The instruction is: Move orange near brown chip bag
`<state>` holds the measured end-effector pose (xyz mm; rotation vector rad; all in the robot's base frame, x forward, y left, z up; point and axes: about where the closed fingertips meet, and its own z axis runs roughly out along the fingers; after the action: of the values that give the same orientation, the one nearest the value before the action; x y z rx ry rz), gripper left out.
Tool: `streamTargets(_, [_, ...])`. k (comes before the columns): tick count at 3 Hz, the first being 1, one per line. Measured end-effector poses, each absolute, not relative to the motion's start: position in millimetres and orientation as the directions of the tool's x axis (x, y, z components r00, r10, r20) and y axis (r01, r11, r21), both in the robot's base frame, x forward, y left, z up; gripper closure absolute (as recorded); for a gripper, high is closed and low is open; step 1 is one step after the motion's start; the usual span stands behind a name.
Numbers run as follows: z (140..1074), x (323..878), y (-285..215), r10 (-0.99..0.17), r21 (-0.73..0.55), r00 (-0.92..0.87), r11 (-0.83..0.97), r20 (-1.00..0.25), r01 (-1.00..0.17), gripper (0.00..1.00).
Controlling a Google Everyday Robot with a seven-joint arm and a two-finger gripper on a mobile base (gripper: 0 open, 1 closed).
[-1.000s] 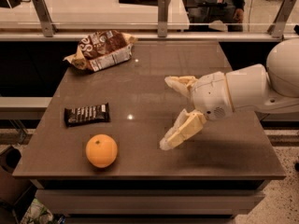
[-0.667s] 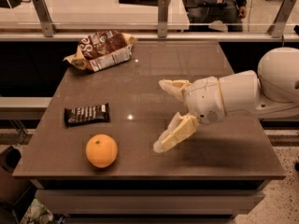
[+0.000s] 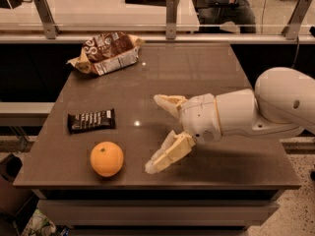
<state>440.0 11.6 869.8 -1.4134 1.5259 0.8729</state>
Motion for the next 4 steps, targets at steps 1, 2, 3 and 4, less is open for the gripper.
streamTargets(1, [865,436,26,-0.356,-0.052,0.013,0.1,-0.934,-0.994,0.0])
streamTargets(2, [866,432,41,-0.334,-0.061,0.03,0.081,-0.942,-0.995,0.0])
streamTargets(3, [869,426,55,-0.317,-0.069,0.048,0.058,-0.947,-0.996,0.0])
streamTargets(4, [866,416,72,-0.306,-0.048,0.041,0.016,-0.951,-0.999,0.0])
